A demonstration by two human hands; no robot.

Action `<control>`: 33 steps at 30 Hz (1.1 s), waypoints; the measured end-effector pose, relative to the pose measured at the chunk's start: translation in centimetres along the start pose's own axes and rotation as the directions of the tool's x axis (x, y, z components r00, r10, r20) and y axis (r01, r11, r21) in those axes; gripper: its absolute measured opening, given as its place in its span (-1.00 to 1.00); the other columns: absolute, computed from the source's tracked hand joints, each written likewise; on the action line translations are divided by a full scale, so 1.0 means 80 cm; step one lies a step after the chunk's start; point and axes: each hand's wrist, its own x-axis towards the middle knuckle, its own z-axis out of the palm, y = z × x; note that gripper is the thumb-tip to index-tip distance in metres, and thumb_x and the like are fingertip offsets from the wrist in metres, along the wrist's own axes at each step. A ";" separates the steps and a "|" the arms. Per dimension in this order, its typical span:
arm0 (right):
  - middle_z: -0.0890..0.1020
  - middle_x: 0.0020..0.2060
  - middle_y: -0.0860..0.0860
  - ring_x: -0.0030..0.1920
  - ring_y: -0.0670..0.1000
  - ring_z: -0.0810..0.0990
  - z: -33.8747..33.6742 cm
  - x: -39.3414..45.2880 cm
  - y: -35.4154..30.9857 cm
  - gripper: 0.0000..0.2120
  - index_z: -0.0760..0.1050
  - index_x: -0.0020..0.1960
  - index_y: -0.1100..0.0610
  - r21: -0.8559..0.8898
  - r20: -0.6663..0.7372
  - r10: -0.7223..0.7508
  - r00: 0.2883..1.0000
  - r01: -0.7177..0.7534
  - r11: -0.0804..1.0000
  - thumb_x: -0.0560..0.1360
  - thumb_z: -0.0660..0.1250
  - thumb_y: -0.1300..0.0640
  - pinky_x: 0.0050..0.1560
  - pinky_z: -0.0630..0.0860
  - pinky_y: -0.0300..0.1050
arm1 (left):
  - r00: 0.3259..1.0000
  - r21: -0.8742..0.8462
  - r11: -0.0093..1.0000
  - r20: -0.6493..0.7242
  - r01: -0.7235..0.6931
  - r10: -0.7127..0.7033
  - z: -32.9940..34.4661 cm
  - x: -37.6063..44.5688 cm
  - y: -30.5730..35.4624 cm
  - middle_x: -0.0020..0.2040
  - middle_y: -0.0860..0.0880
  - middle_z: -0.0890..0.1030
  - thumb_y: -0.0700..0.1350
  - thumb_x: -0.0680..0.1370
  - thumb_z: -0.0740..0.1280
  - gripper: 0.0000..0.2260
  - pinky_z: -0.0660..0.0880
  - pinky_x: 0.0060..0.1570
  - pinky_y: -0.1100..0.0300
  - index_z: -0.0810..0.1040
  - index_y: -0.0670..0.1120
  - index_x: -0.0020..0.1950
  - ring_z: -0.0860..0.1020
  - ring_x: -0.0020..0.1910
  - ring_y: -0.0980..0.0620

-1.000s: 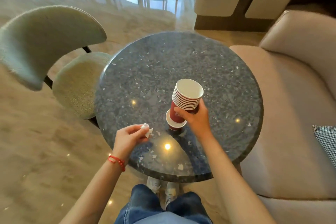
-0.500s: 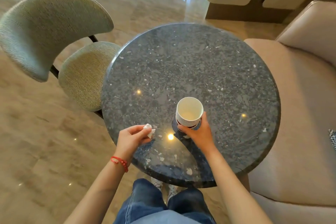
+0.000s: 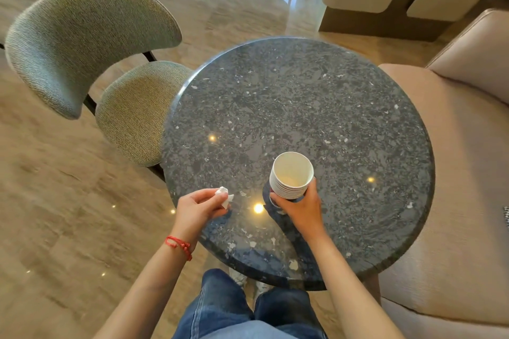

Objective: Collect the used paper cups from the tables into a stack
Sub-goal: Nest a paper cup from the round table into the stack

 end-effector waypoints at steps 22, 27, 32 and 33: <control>0.58 0.05 -0.16 0.09 -0.17 0.56 0.039 -0.009 -0.088 -0.38 0.36 0.12 -0.16 0.104 0.724 -0.258 0.640 0.269 0.958 0.21 0.61 0.15 0.03 0.52 -0.25 | 0.784 -0.362 0.865 -0.618 -0.347 0.056 -0.028 -0.135 -0.067 -0.28 -0.10 0.70 -0.23 0.41 0.43 -0.95 0.56 -0.35 0.32 0.64 -0.19 -0.15 0.66 -0.32 0.04; 0.61 0.02 -0.15 0.04 -0.20 0.58 0.078 -0.061 -0.084 -0.37 0.39 0.15 -0.08 0.109 0.861 -0.246 0.445 0.312 0.944 0.20 0.61 0.21 0.04 0.51 -0.23 | 0.644 -0.402 0.802 -0.765 -0.442 -0.029 -0.038 -0.209 -0.107 -0.34 -0.09 0.68 -0.26 0.43 0.41 -0.96 0.56 -0.36 0.33 0.63 -0.22 -0.15 0.64 -0.37 0.07; 0.64 -0.06 -0.25 -0.02 -0.23 0.60 0.121 -0.145 -0.082 -0.38 0.44 0.12 -0.09 0.139 0.962 -0.208 0.179 0.338 0.931 0.10 0.58 -0.01 -0.06 0.51 -0.36 | 0.452 -0.384 0.740 -0.884 -0.552 -0.122 -0.058 -0.293 -0.149 -0.32 -0.09 0.69 -0.25 0.42 0.42 -0.95 0.58 -0.33 0.32 0.64 -0.22 -0.16 0.65 -0.34 0.05; 0.64 -0.05 -0.27 -0.02 -0.23 0.60 0.129 -0.164 -0.083 -0.36 0.44 0.12 -0.08 0.147 0.971 -0.203 0.130 0.348 0.926 0.09 0.56 -0.05 -0.06 0.50 -0.36 | 0.411 -0.380 0.725 -0.900 -0.575 -0.146 -0.061 -0.310 -0.159 -0.33 -0.08 0.69 -0.25 0.42 0.42 -0.97 0.58 -0.33 0.33 0.64 -0.21 -0.17 0.65 -0.35 0.05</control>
